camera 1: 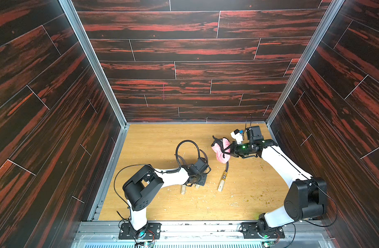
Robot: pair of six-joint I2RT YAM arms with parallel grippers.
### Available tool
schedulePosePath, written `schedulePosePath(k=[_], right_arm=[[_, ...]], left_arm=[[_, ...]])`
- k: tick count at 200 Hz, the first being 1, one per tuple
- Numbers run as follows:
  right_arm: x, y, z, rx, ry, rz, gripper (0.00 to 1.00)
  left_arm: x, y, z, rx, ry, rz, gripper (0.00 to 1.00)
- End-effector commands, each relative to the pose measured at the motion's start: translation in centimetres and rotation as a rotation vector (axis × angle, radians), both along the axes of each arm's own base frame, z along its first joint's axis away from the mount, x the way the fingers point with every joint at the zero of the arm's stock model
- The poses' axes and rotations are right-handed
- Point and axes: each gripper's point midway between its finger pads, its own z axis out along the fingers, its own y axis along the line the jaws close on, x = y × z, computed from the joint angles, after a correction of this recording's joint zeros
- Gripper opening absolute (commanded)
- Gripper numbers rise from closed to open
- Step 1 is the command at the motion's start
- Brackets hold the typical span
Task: Wipe small sickles with rags
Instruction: Adjust the small sickle at the center of the board.
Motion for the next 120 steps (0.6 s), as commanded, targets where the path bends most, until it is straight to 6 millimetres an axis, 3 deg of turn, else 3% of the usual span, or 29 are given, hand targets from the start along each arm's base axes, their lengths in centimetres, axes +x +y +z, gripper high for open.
schedulePosePath(k=[1,33,48,74,120], right_arm=[[-0.5,-0.3,-1.5,-0.048,0.025,0.02,0.0],[-1.0,0.1,-2.6,-0.123,0.033,0.044,0.0],[-1.3,0.9,-3.2,-0.132,0.047,0.072,0.0],[-2.3,3.0,-5.0,-0.16,0.083,0.131,0.0],[-4.0,7.8,-8.5,-0.159,0.155,0.244,0.0]], left_arm=[[-1.3,1.0,-0.9,0.032,0.054,-0.021,0.12],[-3.4,2.1,-0.8,0.014,0.079,-0.072,0.07],[-4.2,2.5,0.3,-0.019,0.063,-0.095,0.07],[-5.5,3.0,0.7,-0.03,0.069,-0.127,0.07],[-6.8,2.1,0.7,-0.065,0.068,-0.168,0.06]])
